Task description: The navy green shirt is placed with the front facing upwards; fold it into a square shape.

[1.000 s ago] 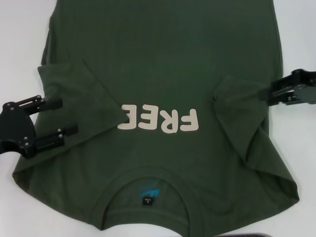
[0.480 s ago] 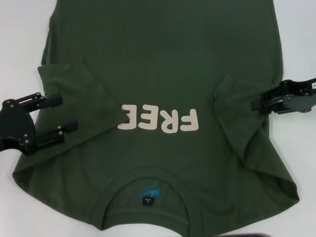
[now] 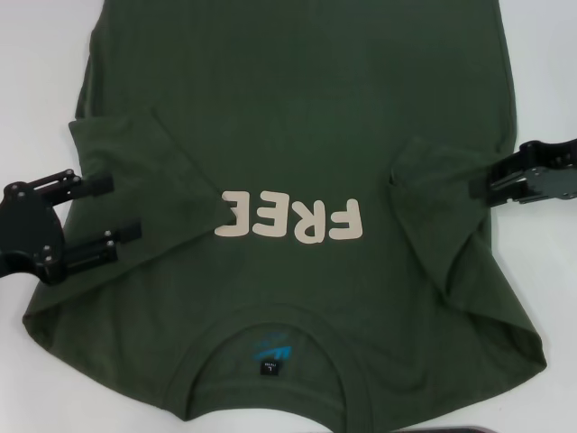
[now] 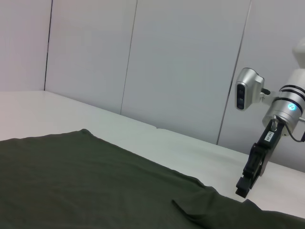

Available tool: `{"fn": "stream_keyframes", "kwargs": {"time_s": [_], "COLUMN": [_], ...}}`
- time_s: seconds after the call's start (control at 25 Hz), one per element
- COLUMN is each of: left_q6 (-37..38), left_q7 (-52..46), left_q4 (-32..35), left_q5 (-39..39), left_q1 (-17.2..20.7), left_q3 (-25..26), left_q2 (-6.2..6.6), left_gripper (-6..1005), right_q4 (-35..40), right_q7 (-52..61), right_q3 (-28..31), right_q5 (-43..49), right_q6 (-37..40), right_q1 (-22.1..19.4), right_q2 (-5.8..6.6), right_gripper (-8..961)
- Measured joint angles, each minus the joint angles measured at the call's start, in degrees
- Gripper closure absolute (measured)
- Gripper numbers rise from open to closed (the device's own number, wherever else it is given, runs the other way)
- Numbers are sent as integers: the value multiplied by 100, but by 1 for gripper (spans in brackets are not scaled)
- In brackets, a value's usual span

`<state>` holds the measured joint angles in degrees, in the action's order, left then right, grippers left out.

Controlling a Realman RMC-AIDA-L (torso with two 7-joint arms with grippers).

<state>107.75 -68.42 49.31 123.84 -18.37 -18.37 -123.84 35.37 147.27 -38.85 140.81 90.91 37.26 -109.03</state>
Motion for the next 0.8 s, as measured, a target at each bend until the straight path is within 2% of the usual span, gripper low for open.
{"fn": "stream_keyframes", "kwargs": {"time_s": [0.2,0.52,0.8], "left_q6": [0,-9,-13], "left_q7": [-16,-11,15], "left_q4": [-7,-3,-4], "left_q5": [1,0,0], "left_q1": [-3,-45,-38], "left_q3": [0,-1,0], "left_q2": [0,-6,-9], "left_gripper": [295,295,295], "right_q4": [29,-52,-20], "right_q7": [10,9,168], "right_q3": [62,-49,-226], "right_q5": [-1,-6,-4], "right_q6": [6,-31,-35], "right_q1": [-55,25,24], "right_q2": [71,-62,-74], "right_gripper": [588,589,589]}}
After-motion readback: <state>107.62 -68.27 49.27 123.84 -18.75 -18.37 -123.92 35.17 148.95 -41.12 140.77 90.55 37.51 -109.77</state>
